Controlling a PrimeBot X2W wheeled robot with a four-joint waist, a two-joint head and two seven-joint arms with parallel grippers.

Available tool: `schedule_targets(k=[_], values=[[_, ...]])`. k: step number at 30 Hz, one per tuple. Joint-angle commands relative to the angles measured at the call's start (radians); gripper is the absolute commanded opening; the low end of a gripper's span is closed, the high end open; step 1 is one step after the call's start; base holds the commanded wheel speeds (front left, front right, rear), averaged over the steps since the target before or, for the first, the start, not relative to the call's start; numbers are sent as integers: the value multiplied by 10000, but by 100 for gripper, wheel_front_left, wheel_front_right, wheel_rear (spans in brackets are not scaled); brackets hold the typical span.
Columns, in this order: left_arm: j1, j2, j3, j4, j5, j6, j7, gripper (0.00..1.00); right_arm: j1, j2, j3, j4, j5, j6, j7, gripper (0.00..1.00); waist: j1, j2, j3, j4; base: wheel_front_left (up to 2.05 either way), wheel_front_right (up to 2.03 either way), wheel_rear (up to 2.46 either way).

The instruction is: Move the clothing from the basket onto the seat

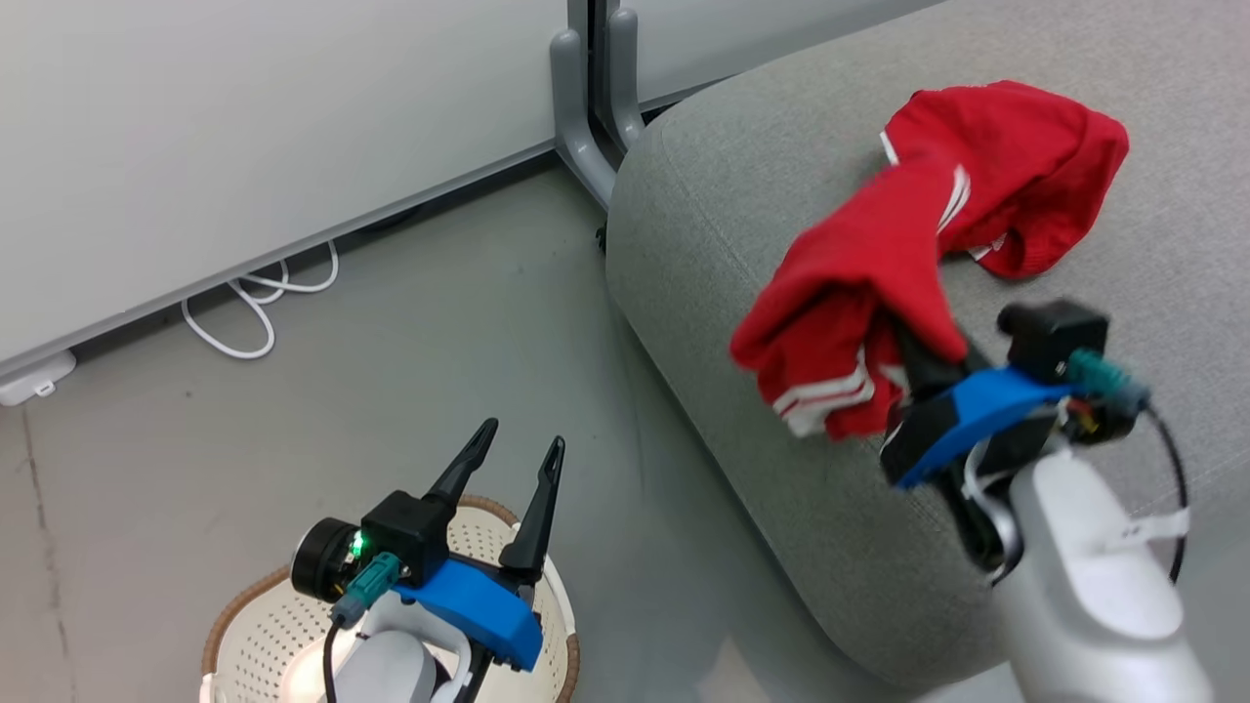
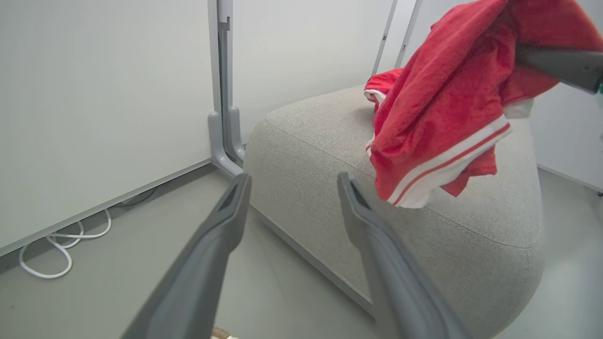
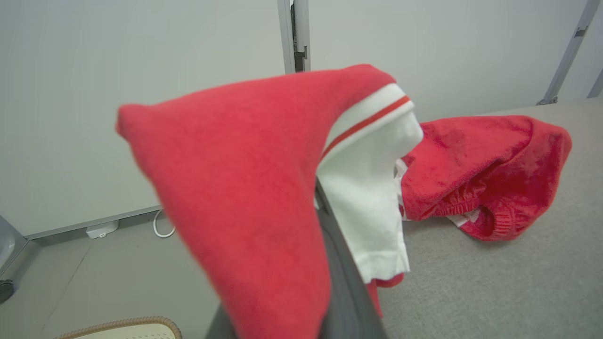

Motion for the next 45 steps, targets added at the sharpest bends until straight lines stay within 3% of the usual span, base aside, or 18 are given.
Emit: schedule_targets(k=[1, 14, 22, 28, 34, 45], values=[[-272, 87, -40, -80, 77, -16, -28, 100, -401, -156, -216, -190, -116, 5, 146, 0, 0, 0, 159, 74, 0, 0, 0], [-1077, 383, -69, -522, 248, -16, -28, 100, -2880, -1510, -3115, -2322, -332, 5, 2181, 0, 0, 0, 1767, 733, 0, 0, 0], [-1688, 576, -5, -997, 422, -16, -28, 100, -4162, -2569, -5001, -2646, -361, 3, 2583, 0, 0, 0, 2996, 1240, 0, 0, 0], [-2148, 861, -127, -1360, 532, -16, -29, 100, -4284, -2829, -6279, -2180, -273, 3, 2439, 0, 0, 0, 3929, 1592, 0, 0, 0], [-2674, 1094, -139, -1692, 628, -16, -28, 100, -3935, -2652, -7219, -1297, 166, 5, 1789, 0, 0, 0, 4782, 1941, 0, 0, 0], [-2888, 1307, -64, -2143, 789, -16, -29, 100, -3768, -2392, -7395, 858, -319, 3, 332, 0, 0, 0, 5483, 2129, 0, 0, 0]])
